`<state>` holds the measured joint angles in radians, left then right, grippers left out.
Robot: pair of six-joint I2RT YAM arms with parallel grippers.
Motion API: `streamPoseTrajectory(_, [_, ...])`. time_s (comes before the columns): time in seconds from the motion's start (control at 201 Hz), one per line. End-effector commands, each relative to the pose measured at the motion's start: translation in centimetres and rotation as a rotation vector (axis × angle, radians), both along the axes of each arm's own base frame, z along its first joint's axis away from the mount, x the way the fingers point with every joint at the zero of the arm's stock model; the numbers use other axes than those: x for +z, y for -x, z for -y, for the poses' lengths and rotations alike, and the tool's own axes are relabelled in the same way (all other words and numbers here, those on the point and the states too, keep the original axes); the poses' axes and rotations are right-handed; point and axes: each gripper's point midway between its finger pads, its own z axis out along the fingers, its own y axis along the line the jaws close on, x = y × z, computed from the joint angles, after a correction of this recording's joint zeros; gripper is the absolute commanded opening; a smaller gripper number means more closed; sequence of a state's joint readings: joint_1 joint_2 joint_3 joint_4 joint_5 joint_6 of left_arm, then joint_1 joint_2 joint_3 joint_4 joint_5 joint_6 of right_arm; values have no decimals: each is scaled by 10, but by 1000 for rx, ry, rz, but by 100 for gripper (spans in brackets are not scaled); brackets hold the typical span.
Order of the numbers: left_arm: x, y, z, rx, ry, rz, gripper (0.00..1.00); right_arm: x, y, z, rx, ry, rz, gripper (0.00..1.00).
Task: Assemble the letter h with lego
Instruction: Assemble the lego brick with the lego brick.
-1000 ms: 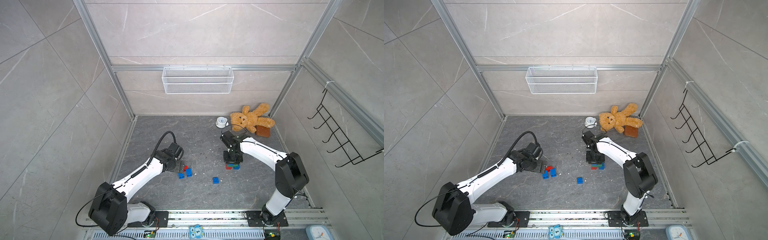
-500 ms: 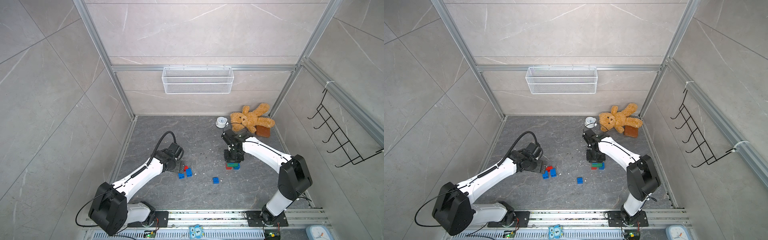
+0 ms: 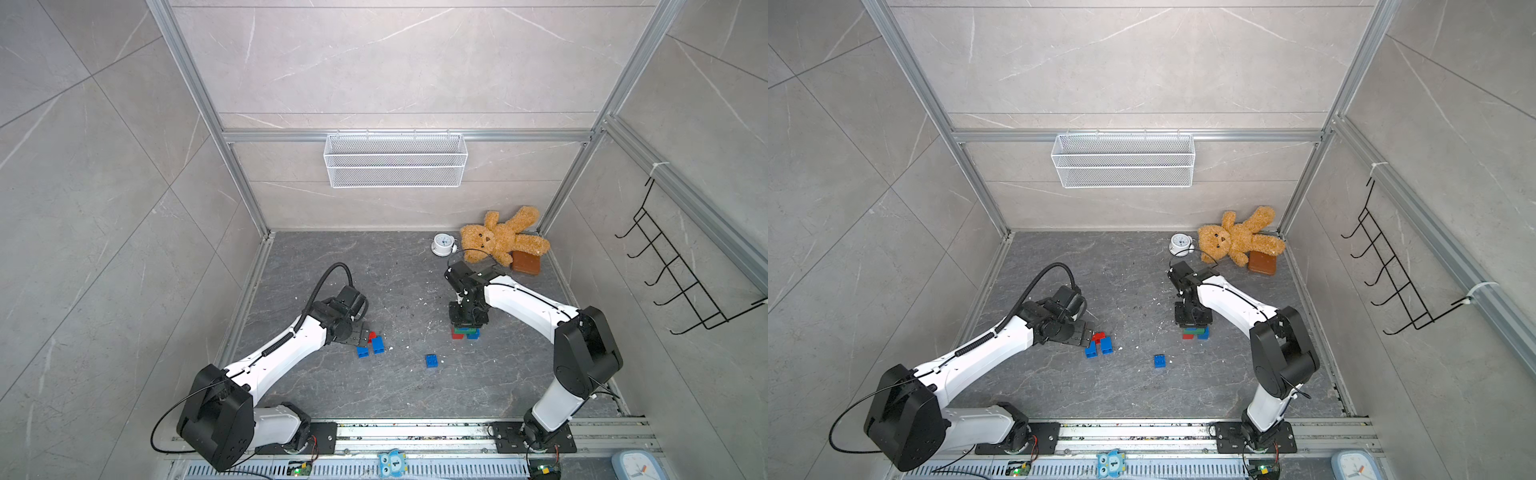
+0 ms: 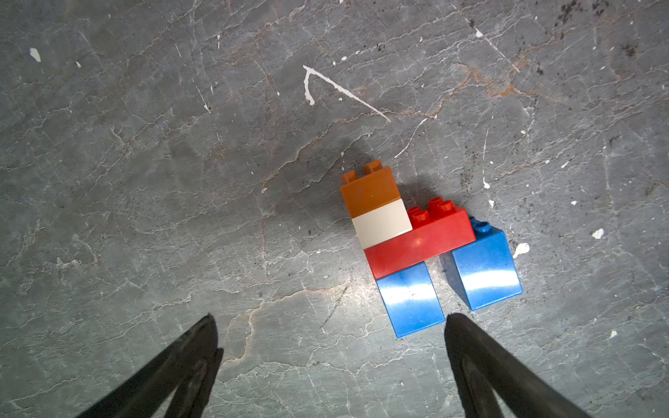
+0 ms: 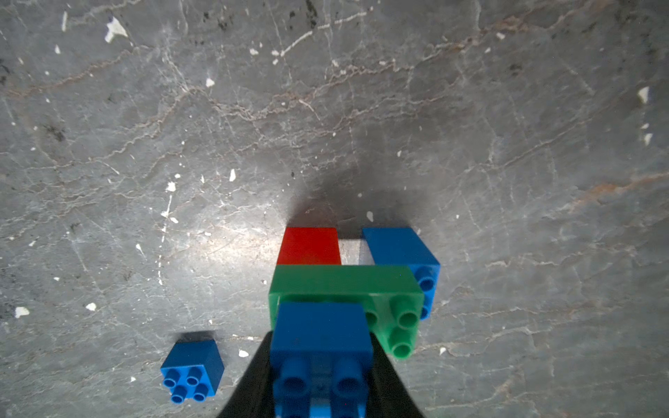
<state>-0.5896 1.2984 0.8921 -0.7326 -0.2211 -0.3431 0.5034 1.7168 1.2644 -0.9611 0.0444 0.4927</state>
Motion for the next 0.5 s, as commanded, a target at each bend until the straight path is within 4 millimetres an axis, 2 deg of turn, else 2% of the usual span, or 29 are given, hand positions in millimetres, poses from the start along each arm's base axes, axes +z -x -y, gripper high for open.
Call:
streamPoseTrajectory(0.0, [15,-4,0,-9,-5,37,99,-15,3,3,19,18,-34,0])
streamPoseTrajectory(0.334, [14,-4,1,-11,-8,37,99,-14,12,2,10,-13,-41,0])
streamPoseTrajectory(0.499, [14,-3,0,-10,-9,36,99,-10,9,2,4,-17,-23,0])
